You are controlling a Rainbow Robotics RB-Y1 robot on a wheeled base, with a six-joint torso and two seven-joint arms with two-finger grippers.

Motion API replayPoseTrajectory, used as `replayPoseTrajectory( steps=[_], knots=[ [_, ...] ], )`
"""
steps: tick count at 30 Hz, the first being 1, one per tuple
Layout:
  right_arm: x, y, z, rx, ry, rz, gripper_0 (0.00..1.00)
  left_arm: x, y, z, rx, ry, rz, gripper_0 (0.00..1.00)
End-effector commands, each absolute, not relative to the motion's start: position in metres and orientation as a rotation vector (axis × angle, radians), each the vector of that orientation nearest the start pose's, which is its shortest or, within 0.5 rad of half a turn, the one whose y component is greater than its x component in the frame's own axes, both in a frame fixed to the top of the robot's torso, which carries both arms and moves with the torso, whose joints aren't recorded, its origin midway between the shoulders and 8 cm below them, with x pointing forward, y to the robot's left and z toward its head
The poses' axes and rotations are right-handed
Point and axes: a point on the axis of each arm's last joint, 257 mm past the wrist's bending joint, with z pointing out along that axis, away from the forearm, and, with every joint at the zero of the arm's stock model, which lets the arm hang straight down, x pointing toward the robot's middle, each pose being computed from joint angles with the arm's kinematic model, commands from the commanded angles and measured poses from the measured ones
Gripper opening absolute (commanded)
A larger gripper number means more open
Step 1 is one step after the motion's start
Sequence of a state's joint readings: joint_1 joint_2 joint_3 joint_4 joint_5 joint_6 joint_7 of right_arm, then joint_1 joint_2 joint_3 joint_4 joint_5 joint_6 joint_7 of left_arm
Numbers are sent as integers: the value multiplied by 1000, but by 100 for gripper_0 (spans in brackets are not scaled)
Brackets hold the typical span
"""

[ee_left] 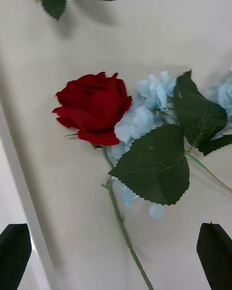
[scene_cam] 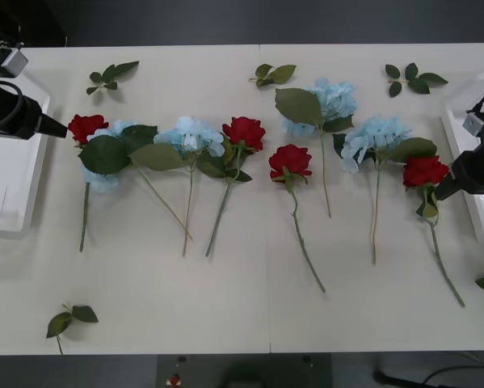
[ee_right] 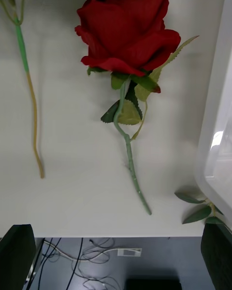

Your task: Put the red flowers into the right box and the blue flowers into the left box

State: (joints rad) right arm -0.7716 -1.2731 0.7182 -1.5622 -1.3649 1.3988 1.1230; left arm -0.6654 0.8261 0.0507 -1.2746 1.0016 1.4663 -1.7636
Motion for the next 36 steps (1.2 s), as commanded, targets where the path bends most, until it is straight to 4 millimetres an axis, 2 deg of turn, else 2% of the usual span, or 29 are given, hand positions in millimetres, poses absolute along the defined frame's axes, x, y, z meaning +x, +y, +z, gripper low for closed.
replayPoseTrajectory(
  steps=[1,4,6,16,22,26,31,36],
  knots=[
    [461,-369,-210,-72,2894,-45,100,556,373,-153,94,2538,-230,100],
    [472,-385,-221,-79,2859,-149,100,558,377,-164,2,2557,-202,100],
    [474,-387,-230,-67,2850,-148,100,559,377,-170,-27,2563,-185,100],
    [475,-386,-271,-97,2823,-158,100,566,387,-196,-97,2577,2,100],
    [482,-385,-287,-93,2812,-192,100,565,401,-205,-108,2586,139,100],
    [489,-395,-291,-53,2797,-196,100,567,408,-210,-98,2577,253,100],
    [493,-403,-295,-25,2788,-196,100,570,398,-222,-84,2579,265,100],
    [493,-410,-304,16,2789,-192,100,580,386,-243,-60,2566,234,100]
  ],
)
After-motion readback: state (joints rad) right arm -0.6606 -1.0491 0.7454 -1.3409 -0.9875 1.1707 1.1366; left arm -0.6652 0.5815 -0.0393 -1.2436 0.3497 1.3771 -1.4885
